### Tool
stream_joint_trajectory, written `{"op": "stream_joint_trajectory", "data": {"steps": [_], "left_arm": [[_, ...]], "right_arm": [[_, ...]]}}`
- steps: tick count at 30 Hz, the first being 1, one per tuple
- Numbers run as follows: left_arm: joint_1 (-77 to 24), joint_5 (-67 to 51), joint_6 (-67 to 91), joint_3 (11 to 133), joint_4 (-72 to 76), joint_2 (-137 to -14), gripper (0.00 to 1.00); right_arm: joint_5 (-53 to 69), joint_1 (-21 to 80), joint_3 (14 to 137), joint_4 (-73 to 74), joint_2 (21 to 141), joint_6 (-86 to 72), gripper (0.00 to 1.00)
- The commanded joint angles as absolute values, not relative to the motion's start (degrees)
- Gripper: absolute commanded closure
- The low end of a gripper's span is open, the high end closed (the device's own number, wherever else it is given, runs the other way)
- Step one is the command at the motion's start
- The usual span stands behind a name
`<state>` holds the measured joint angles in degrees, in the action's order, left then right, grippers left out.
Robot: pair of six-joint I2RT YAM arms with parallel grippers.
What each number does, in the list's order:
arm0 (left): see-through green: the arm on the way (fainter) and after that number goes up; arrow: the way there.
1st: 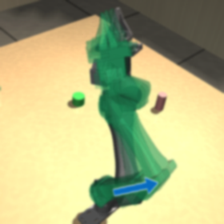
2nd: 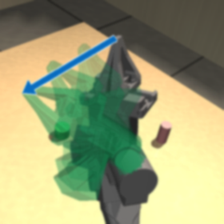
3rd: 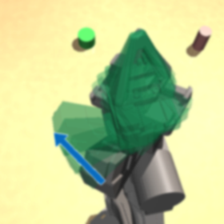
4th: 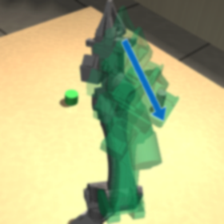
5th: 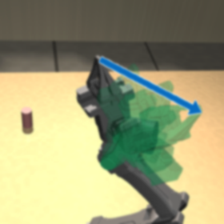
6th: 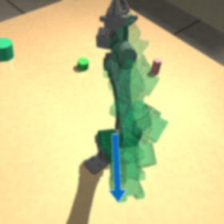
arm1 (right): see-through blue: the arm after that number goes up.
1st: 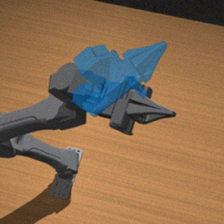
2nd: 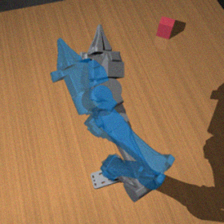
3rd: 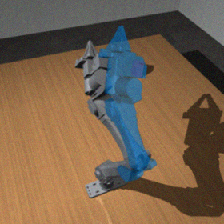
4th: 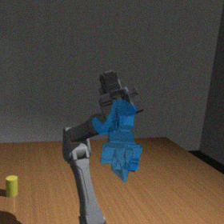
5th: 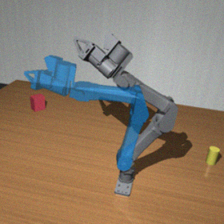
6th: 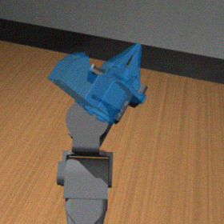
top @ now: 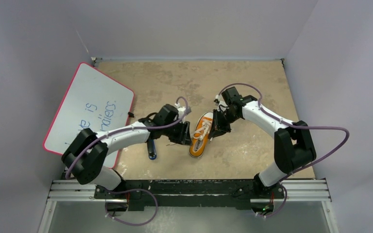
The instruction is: Tie the shoes
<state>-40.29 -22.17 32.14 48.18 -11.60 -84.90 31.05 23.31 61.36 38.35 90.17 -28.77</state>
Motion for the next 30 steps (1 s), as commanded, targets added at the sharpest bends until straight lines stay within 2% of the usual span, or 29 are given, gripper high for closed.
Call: {"op": "stream_joint_trajectory", "data": {"steps": [1, 4, 6, 9, 15, 16, 17, 19, 25, 30], "left_arm": [[-48.0, -23.7, 36.6, 47.2, -1.6, -87.3, 0.63], [-51.4, -22.4, 36.9, 49.1, 1.1, -91.9, 0.65], [-52.1, -21.2, 35.2, 52.1, -2.4, -93.9, 0.65], [-51.6, -18.9, 32.5, 53.9, -5.4, -91.4, 0.63], [-44.3, -15.3, 28.6, 52.8, -14.8, -82.6, 0.54], [-42.7, -13.8, 26.7, 53.1, -17.4, -82.2, 0.53], [-40.5, -6.7, 21.9, 55.6, -22.8, -83.5, 0.52], [-40.2, -4.1, 17.6, 59.2, -26.7, -86.8, 0.52], [-40.2, -6.9, 9.4, 64.2, -27.3, -96.4, 0.52], [-40.2, -15.8, 6.9, 64.8, -24.0, -100.6, 0.51]], "right_arm": [[27.9, 22.4, 62.6, 38.5, 91.7, -25.0, 1.0], [27.9, 21.9, 63.3, 38.4, 92.3, -24.3, 1.0], [27.6, 21.4, 63.1, 38.5, 91.9, -23.9, 1.0], [26.5, 20.4, 62.2, 39.2, 91.2, -22.5, 1.0], [23.0, 19.9, 63.0, 42.0, 90.9, -17.5, 1.0], [23.2, 19.8, 63.3, 42.1, 91.0, -17.0, 1.0], [24.6, 19.9, 63.9, 41.7, 91.4, -16.6, 1.0], [25.3, 19.8, 64.3, 41.4, 91.6, -16.6, 1.0], [26.9, 19.9, 65.2, 40.5, 92.2, -17.2, 1.0], [27.8, 19.8, 65.3, 39.6, 92.5, -17.6, 1.0]]}}
